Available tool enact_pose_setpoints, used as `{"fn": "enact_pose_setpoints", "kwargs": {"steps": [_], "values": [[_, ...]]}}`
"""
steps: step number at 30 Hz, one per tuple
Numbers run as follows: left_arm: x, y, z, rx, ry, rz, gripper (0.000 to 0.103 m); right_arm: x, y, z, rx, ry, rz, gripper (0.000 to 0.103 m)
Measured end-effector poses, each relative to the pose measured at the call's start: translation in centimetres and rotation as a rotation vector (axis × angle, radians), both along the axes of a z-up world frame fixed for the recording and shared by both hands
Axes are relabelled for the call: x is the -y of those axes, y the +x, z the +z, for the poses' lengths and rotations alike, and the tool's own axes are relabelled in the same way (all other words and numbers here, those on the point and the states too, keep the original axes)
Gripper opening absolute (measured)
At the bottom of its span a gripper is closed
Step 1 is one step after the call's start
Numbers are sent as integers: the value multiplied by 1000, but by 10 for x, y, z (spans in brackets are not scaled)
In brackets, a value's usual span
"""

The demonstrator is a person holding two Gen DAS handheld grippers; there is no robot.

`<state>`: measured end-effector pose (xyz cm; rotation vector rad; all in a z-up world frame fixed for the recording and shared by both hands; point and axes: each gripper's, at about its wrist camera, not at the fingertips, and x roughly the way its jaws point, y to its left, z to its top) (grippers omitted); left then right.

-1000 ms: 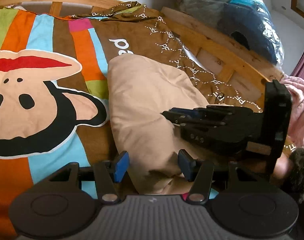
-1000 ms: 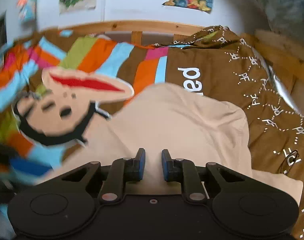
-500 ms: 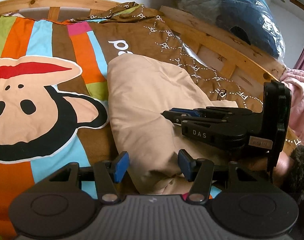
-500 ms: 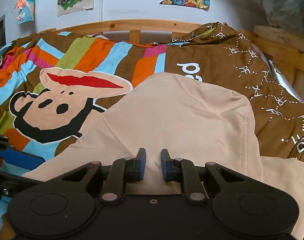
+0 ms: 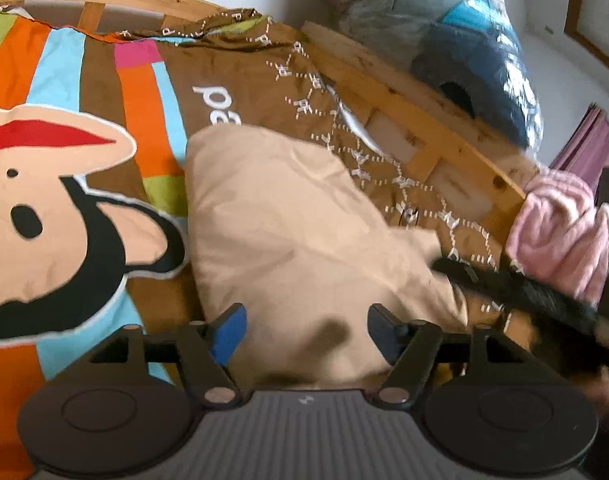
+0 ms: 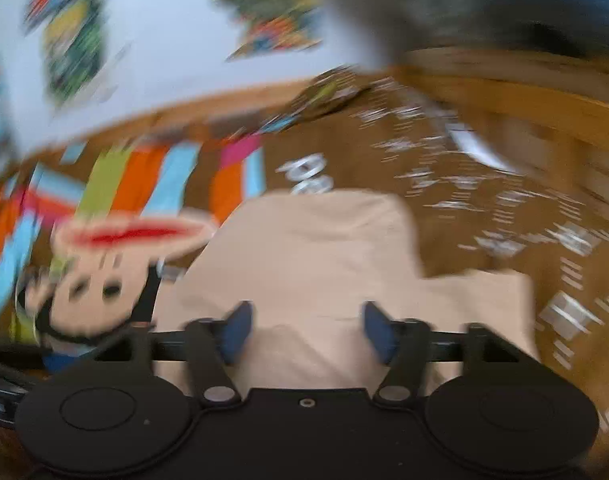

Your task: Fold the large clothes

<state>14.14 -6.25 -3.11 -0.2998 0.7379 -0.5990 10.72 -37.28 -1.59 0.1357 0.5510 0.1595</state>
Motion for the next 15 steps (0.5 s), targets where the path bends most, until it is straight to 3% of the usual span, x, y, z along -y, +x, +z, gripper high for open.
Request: {"fn": "enact_pose_setpoints", "kwargs": {"steps": [3, 4, 7, 12, 15], "values": [[-2, 10, 6, 10, -1, 34, 81, 24, -33, 1, -22, 138, -170, 76], [-2, 12, 6, 9, 3, 46, 82, 30, -43, -2, -39, 168, -218, 82], [-2, 18, 6, -4, 26, 76, 84, 45, -57, -12, -87, 209, -328, 92], [-2, 17, 0, -34, 67, 94, 95, 68, -48, -27, -164, 246, -464, 92], [-4, 19, -4, -65, 65, 99, 98, 73, -43, -39, -215, 257, -484, 95]]}}
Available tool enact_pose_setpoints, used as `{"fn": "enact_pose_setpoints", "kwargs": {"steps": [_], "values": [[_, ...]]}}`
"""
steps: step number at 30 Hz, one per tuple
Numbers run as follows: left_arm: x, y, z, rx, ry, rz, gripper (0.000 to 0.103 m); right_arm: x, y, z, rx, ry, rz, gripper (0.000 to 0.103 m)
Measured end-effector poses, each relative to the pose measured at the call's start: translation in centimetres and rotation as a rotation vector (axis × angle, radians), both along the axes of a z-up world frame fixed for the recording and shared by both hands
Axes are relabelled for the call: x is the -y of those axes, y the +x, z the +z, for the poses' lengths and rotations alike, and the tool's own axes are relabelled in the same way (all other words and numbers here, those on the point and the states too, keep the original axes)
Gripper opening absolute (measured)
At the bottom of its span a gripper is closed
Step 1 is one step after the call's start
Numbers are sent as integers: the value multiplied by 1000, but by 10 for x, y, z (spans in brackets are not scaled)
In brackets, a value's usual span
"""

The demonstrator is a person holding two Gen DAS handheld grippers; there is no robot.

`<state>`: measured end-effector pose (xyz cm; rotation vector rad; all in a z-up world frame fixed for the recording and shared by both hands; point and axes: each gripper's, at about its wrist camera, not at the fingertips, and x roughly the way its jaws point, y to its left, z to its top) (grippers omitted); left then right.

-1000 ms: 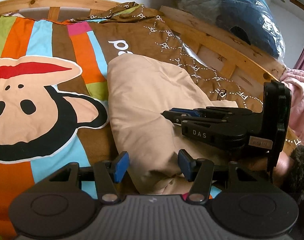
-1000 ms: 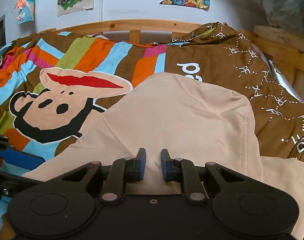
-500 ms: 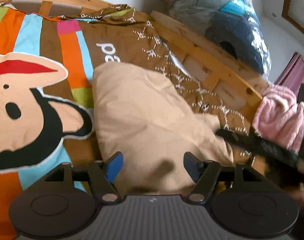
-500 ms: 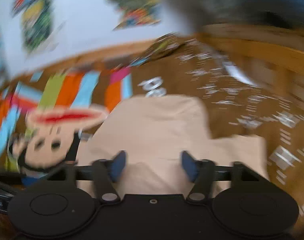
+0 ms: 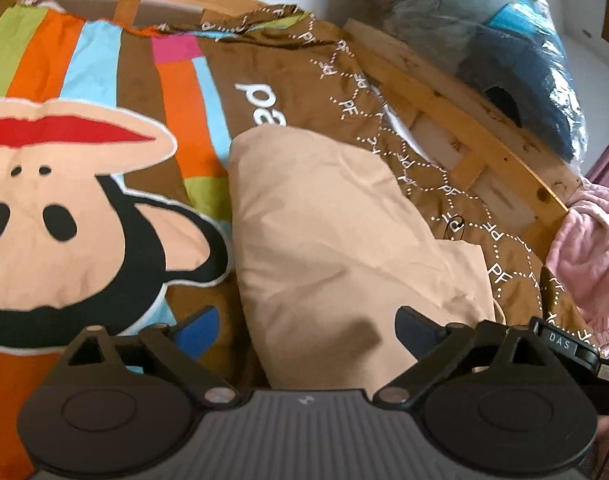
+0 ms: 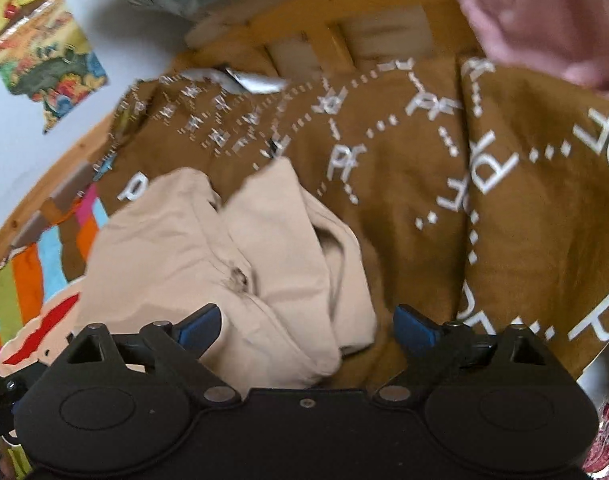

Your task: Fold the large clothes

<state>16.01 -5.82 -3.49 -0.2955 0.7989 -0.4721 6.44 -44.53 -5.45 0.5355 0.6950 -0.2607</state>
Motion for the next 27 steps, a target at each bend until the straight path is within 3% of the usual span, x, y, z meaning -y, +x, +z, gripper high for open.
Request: {"fn": "enact_pose_setpoints", "kwargs": {"steps": [5, 9, 14, 16, 19, 24, 27], "values": [[1, -1, -2, -20, 6, -6, 98, 6, 10, -13, -7, 125, 22, 101], [4, -3, -4, -21, 28, -8, 98, -2, 8, -5, 9, 66, 41, 91], [4, -4, -4, -27, 32, 2, 98, -39, 6, 13, 47, -227, 163, 40], [3, -4, -3, -20, 32, 4, 98, -52, 4, 17, 65, -327, 210, 33], [-2, 0, -1, -9, 14, 1, 98, -53, 4, 17, 61, -342, 216, 36], [-15, 30, 0, 4, -88, -1, 100, -30, 5, 13, 38, -203, 140, 60], [-19, 62, -7, -15, -109, -16, 99, -17, 11, 9, 52, -130, 127, 73]]}}
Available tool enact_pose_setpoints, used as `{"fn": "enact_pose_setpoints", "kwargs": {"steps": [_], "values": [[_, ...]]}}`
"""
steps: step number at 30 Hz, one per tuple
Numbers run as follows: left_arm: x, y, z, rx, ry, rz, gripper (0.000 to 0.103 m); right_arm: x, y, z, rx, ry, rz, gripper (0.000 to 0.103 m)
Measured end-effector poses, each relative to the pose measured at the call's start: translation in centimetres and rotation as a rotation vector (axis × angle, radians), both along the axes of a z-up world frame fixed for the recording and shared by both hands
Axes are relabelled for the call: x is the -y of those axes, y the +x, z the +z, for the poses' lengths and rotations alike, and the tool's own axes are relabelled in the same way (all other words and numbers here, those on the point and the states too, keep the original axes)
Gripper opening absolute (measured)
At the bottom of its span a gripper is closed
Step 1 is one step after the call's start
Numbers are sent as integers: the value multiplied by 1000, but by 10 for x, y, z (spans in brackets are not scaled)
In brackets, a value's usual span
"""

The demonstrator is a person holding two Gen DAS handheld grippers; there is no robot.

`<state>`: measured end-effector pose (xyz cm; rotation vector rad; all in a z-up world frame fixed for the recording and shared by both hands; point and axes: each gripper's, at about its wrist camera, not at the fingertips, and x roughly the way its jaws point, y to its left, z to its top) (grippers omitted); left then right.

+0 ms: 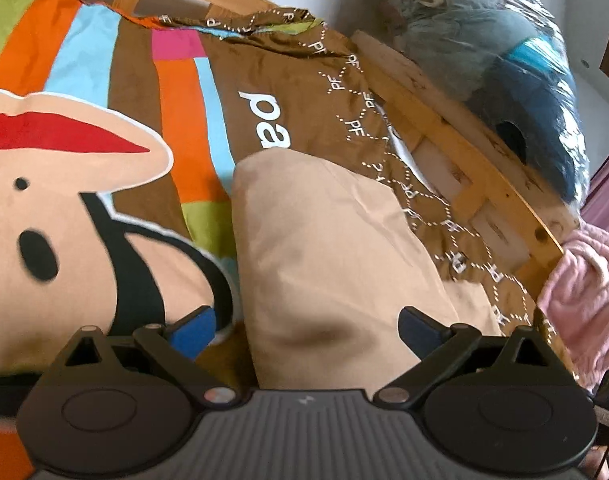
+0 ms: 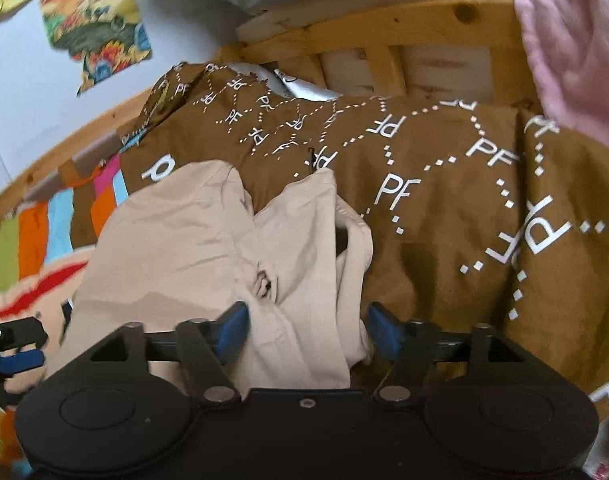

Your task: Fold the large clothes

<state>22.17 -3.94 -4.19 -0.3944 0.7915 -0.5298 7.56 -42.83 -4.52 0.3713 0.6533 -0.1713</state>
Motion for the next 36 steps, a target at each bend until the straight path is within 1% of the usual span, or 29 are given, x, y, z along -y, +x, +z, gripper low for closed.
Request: {"fn": "enact_pose_setpoints", "kwargs": {"steps": [3, 5, 8, 11, 13, 15, 18, 20, 22, 32, 36], "values": [[1, 31, -13, -71, -10, -6, 97, 13, 11, -7, 9, 96, 3, 75], [3, 46, -22, -122, -22, -20, 95, 16, 17, -13, 3, 148, 4, 77], [11, 55, -31, -145, -24, -46, 90, 11, 22, -18, -12, 158, 25, 77], [23, 59, -32, -145, -7, -72, 89, 7, 23, -21, -20, 134, 31, 78], [30, 60, -31, -144, 12, -89, 89, 8, 25, -26, -27, 151, 20, 78], [37, 58, -27, -128, 48, -104, 89, 10, 26, -29, -28, 161, 11, 78], [45, 54, -23, -107, 99, -113, 89, 6, 24, -28, -15, 137, 8, 73], [47, 55, -21, -109, 109, -111, 89, 2, 23, -28, -9, 114, 17, 68], [48, 55, -21, -112, 114, -110, 89, 1, 23, -27, -7, 105, 19, 67], [52, 58, -20, -118, 145, -124, 92, 4, 23, -28, -11, 130, 11, 67], [57, 59, -19, -119, 155, -129, 91, 4, 23, -29, -14, 130, 11, 67]]}}
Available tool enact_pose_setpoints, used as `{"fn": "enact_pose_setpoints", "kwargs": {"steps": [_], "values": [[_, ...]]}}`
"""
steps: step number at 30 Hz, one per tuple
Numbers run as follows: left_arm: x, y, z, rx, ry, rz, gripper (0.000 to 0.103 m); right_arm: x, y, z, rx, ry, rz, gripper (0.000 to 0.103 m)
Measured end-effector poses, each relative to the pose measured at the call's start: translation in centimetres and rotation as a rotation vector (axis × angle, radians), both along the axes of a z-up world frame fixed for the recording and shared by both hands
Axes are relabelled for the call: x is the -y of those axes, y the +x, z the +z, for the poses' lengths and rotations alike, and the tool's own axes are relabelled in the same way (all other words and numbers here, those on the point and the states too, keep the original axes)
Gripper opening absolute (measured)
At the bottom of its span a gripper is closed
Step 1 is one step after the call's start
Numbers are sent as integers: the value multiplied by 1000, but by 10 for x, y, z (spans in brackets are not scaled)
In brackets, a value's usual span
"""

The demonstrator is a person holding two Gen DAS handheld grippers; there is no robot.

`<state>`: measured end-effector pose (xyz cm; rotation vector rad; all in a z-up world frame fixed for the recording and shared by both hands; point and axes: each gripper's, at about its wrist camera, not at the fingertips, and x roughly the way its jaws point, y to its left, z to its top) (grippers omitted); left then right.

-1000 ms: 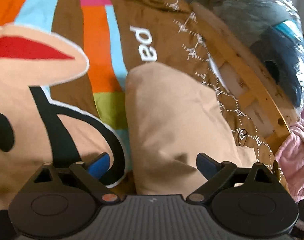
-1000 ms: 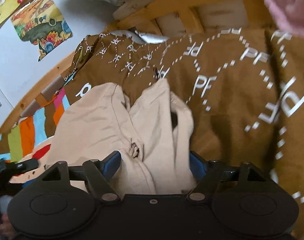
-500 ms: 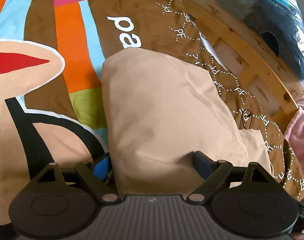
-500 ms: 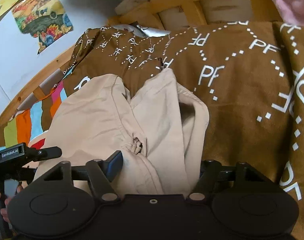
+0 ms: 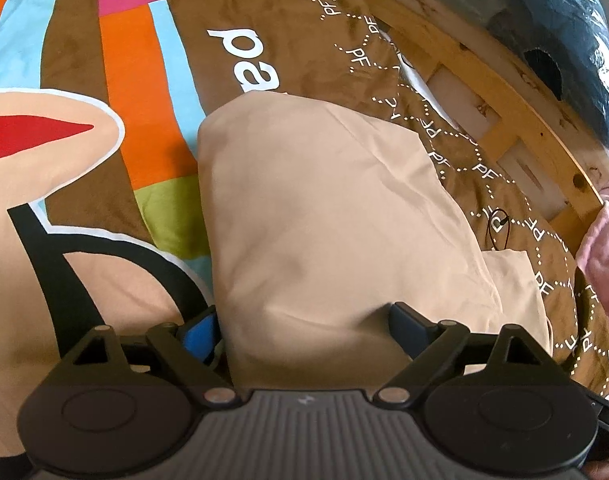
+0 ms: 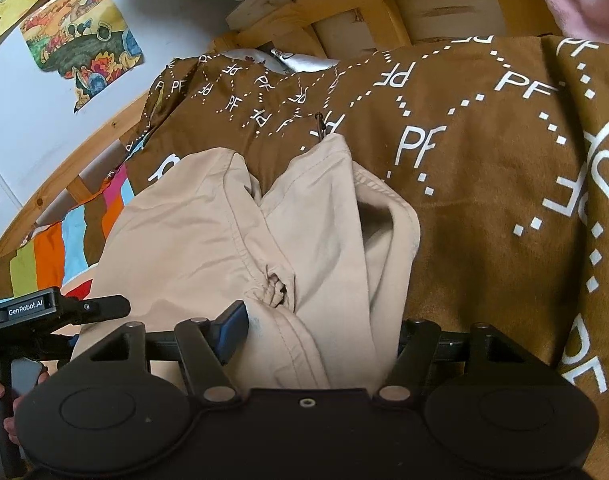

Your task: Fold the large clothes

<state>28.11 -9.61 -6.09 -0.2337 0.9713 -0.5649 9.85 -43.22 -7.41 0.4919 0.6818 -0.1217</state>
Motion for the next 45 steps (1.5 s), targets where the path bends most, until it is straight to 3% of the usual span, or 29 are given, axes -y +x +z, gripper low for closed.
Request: {"fn": "enact_pose_setpoints", "kwargs": {"steps": [4, 10, 12, 16, 20, 26, 35, 45], "values": [[5, 1, 2, -17, 20, 15, 88, -2, 0, -1, 3, -11, 5, 66], [17, -1, 10, -20, 83, 53, 82, -6, 0, 0, 6, -16, 22, 53], [18, -3, 14, -10, 98, 66, 75, -6, 1, 1, 6, -17, 28, 47], [22, -16, 29, 49, 133, 100, 62, -10, -2, 9, 33, -48, 64, 26], [24, -38, 51, 153, 159, 101, 52, -20, -8, 19, 62, -120, 94, 18], [18, -55, 74, 279, 196, 90, 48, -41, -21, 37, 184, -243, 150, 15], [-27, -50, 74, 291, 167, 130, 47, -86, -24, 53, 318, -407, 289, 15], [-94, -16, 91, 388, 208, 271, 46, -142, 25, 63, 424, -504, 470, 15]]}}
